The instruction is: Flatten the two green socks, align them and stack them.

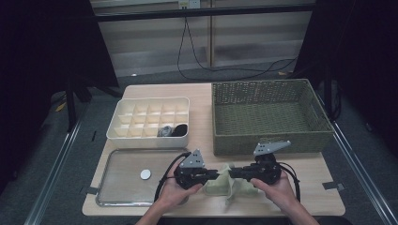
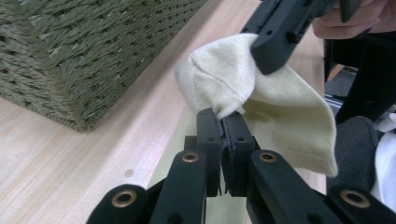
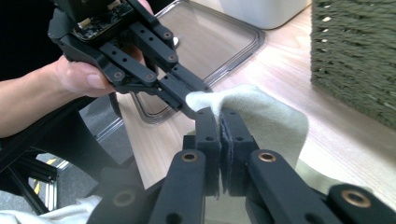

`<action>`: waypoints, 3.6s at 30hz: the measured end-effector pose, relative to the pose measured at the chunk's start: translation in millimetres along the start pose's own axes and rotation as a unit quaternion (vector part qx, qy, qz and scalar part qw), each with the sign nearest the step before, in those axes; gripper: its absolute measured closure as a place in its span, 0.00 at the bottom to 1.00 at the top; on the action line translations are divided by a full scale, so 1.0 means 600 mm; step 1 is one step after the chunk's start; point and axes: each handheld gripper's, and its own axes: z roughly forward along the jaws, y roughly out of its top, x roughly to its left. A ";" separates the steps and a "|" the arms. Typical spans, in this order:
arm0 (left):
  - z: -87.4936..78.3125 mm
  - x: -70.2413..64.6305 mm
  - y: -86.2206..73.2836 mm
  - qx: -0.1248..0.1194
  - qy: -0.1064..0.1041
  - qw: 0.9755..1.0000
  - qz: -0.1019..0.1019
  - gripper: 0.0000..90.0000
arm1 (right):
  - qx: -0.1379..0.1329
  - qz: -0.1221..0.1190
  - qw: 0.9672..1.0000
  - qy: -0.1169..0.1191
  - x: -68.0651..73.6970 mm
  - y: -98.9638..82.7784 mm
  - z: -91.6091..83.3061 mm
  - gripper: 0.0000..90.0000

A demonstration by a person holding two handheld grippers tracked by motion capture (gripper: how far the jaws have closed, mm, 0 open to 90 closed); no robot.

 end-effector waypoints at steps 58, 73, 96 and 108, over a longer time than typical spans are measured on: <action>0.024 0.017 -0.020 0.041 -0.031 0.997 -0.055 0.98 | -0.005 0.019 0.996 -0.087 -0.023 -0.097 -0.086 0.70; 0.003 0.014 -0.018 0.021 -0.034 0.998 -0.055 0.99 | 0.019 0.038 0.997 -0.065 -0.026 -0.115 -0.085 0.96; -0.076 -0.026 -0.030 -0.013 -0.038 0.998 -0.057 1.00 | -0.053 0.028 0.995 -0.082 -0.006 -0.095 -0.147 0.97; -0.068 0.009 -0.057 0.020 -0.016 0.996 -0.085 1.00 | -0.003 0.025 0.996 -0.084 -0.041 -0.065 -0.082 0.97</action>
